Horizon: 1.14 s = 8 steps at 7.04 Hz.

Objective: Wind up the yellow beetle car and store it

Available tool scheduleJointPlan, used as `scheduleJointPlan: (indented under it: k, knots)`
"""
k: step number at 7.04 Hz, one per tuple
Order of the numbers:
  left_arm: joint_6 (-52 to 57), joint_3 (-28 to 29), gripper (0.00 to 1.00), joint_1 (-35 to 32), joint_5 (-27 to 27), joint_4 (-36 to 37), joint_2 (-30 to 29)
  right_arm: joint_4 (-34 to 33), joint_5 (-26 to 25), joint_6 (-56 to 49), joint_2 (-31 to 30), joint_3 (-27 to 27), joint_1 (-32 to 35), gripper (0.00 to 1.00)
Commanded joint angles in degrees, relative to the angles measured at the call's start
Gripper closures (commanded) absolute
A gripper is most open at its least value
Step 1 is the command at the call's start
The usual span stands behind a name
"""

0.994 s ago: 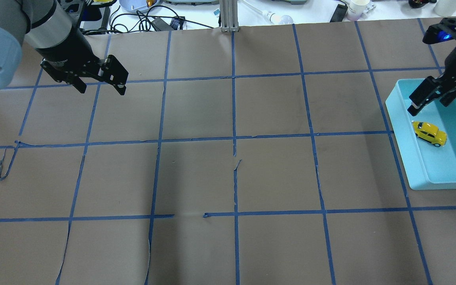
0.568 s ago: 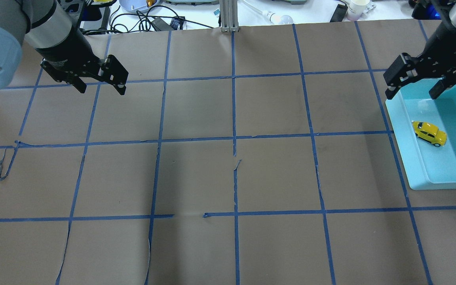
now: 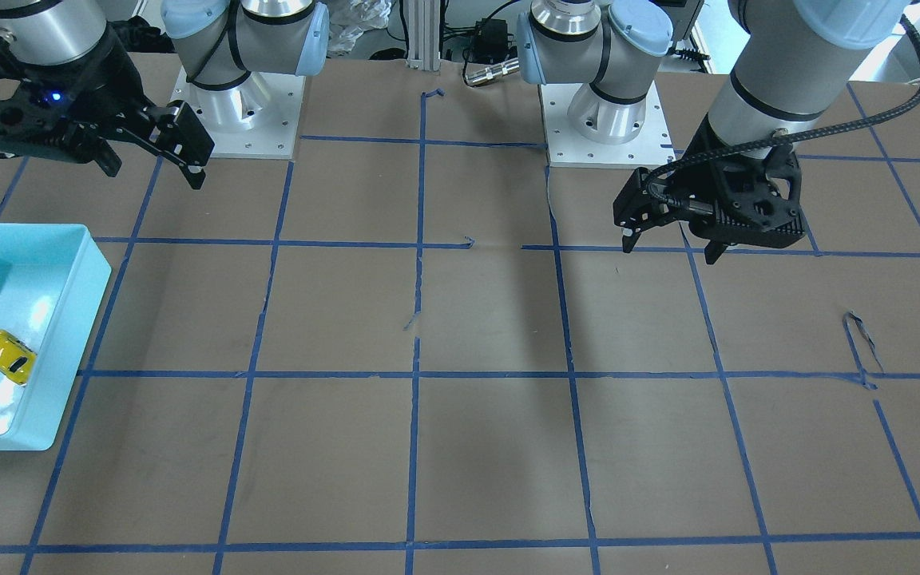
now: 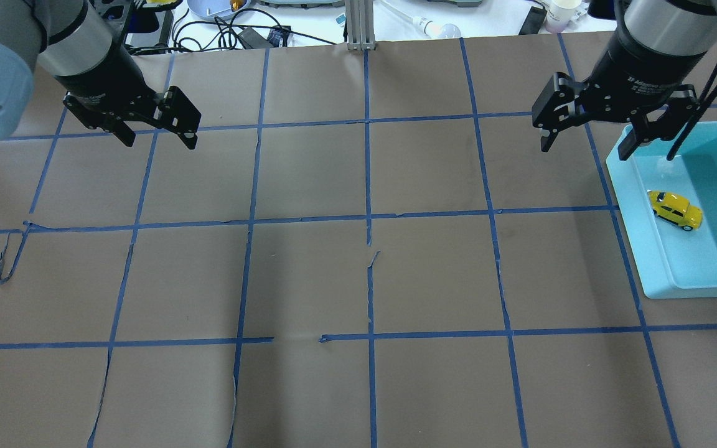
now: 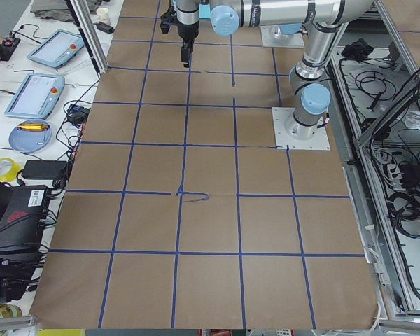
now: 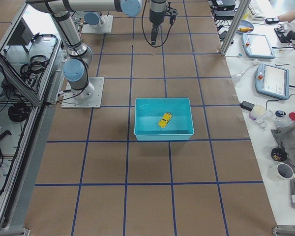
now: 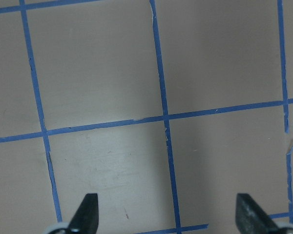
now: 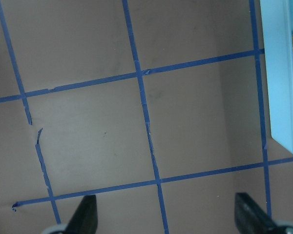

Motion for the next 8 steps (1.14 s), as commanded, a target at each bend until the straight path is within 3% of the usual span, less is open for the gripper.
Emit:
scheduleJointPlan:
  k: [1,8]
  knots:
    - [0.1,0.0,0.0,0.3,0.0,0.0,0.1,-0.2,-2.6,0.3,-0.6,0.1,3.6,0.0]
    - [0.2,0.0,0.0,0.3,-0.1,0.0,0.0,0.5,-2.1,-0.5,-1.4,-0.1,3.5,0.0]
